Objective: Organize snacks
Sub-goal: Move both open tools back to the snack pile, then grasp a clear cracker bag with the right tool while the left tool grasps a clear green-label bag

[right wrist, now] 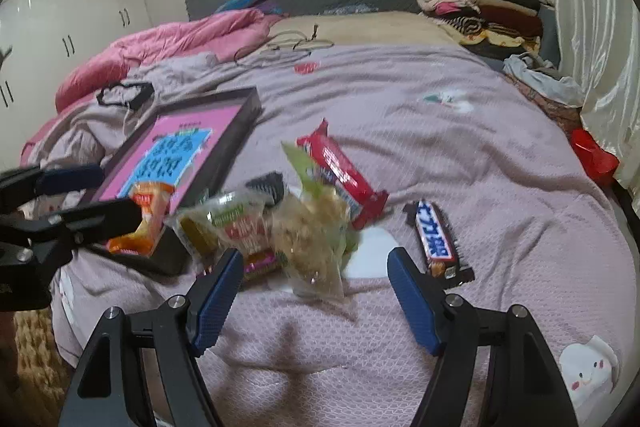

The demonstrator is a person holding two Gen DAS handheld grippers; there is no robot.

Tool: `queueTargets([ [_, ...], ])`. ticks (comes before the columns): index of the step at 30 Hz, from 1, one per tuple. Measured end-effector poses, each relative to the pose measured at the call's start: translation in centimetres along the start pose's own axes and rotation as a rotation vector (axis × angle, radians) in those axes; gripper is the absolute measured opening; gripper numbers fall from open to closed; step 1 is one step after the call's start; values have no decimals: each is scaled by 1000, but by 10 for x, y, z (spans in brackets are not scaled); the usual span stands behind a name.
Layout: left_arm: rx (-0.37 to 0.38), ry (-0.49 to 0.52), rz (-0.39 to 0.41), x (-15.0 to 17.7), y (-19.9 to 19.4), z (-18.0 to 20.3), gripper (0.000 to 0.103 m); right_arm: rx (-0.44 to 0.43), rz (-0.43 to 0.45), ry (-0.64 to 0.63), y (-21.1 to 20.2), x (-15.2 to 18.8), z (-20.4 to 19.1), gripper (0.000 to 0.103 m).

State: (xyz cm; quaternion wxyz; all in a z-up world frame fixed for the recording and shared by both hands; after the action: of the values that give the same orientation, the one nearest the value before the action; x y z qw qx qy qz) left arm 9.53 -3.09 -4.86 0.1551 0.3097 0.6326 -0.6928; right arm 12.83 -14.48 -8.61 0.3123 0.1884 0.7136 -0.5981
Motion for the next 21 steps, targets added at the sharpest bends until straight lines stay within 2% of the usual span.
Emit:
queueTargets([
  [4, 30, 20, -22, -2, 9, 11, 77, -1, -16, -25, 7, 5, 0, 74],
  [9, 31, 63, -48, -2, 21, 21, 77, -1, -11, -56, 11, 6, 0, 71],
  [17, 60, 79, -91, 1, 36, 30, 77, -39, -18, -93, 19, 6, -7, 50],
  [21, 79, 67, -107, 1, 42, 31, 77, -71, -41, -97, 26, 7, -11, 34],
])
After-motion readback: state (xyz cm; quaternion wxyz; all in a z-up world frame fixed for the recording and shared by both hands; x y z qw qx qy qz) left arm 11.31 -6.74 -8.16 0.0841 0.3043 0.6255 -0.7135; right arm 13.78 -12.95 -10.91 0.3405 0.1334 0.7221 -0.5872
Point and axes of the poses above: each gripper's, at about its wrist camera, not at the fingertips, and y roughly the way its jaws point, z to its right, x to its underside, the point moved 7 cm from there along y, roughly the way its jaws point, and after that the axes turned 1 degree about x, right-handed, at the moved point
